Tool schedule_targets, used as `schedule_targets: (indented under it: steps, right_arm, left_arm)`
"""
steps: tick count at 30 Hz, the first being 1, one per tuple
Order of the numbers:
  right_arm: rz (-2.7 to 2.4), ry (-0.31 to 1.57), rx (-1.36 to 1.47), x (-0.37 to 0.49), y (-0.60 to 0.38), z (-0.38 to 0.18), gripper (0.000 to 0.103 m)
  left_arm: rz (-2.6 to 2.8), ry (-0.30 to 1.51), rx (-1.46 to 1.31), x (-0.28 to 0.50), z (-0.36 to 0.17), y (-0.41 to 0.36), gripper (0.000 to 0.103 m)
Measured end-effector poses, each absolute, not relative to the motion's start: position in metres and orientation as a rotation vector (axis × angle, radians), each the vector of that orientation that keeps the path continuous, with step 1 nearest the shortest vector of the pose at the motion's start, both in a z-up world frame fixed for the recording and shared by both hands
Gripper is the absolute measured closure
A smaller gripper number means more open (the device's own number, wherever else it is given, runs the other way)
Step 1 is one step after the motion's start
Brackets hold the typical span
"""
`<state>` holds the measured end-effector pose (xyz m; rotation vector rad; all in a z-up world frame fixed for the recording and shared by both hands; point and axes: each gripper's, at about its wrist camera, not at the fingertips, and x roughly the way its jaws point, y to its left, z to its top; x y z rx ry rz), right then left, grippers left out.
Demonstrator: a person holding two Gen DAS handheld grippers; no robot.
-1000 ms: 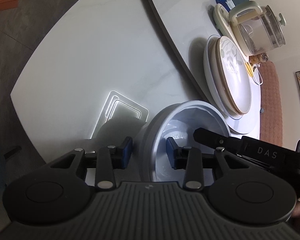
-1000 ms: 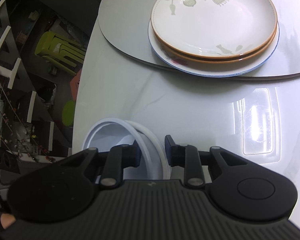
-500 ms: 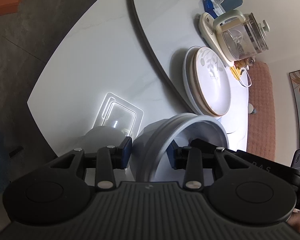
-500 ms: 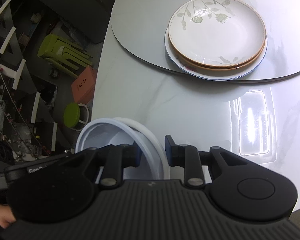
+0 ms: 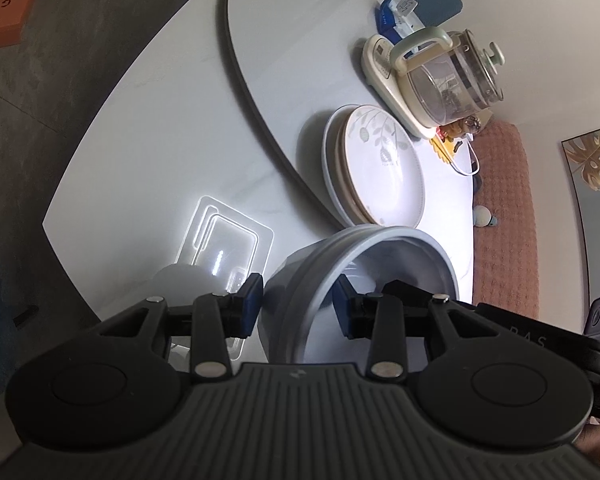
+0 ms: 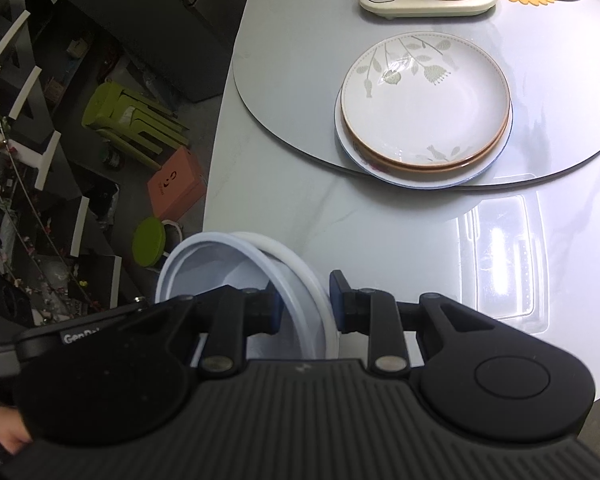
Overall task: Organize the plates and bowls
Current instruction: 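Grip both nested bowl rims and carry them toward the plate stack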
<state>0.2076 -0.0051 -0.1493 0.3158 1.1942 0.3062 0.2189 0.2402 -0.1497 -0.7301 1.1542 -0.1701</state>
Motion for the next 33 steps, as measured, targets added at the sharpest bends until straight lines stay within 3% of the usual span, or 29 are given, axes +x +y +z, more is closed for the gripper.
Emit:
schedule_targets:
  steps: [20,33]
  right_arm:
    - [0.332,1.110,0.317,0.275,-0.024,-0.110,0.076]
    - [0.269,1.123,0.346,0.333,-0.060,-0.126,0.076]
  left_arm:
    - [-0.222,1.094,-0.686,0.300,-0.108,0.224,0.060]
    - [-0.261,1.132,-0.651,0.383,-0.130,0.180,0.060]
